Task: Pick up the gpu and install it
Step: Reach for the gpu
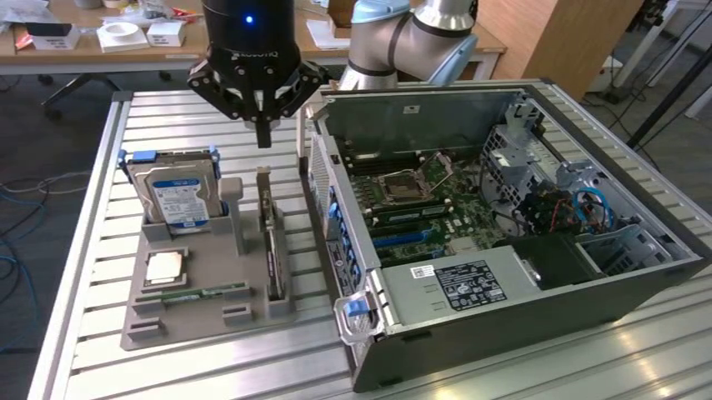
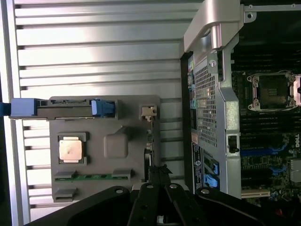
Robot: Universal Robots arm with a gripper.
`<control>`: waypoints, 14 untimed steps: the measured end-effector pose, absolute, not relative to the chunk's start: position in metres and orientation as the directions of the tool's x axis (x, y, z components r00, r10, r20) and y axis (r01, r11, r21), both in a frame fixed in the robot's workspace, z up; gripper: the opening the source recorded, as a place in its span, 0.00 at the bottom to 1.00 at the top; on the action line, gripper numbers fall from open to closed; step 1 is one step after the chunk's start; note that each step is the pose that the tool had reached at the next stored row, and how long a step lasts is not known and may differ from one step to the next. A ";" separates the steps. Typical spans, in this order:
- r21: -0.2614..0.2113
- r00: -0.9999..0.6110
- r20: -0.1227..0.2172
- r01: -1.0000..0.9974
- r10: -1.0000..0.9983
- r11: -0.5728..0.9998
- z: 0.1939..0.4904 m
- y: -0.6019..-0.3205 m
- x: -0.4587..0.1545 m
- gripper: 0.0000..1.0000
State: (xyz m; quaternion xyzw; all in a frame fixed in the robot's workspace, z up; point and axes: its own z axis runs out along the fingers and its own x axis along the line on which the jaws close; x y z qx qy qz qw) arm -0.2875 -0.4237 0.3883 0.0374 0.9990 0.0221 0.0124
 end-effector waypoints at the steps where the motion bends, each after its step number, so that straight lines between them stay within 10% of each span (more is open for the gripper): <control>1: 0.045 -0.997 -0.023 0.074 0.075 0.996 0.388 -0.425 -0.288 0.10; 14: 0.045 -0.997 -0.023 0.074 0.075 0.996 0.388 -0.439 -0.288 0.10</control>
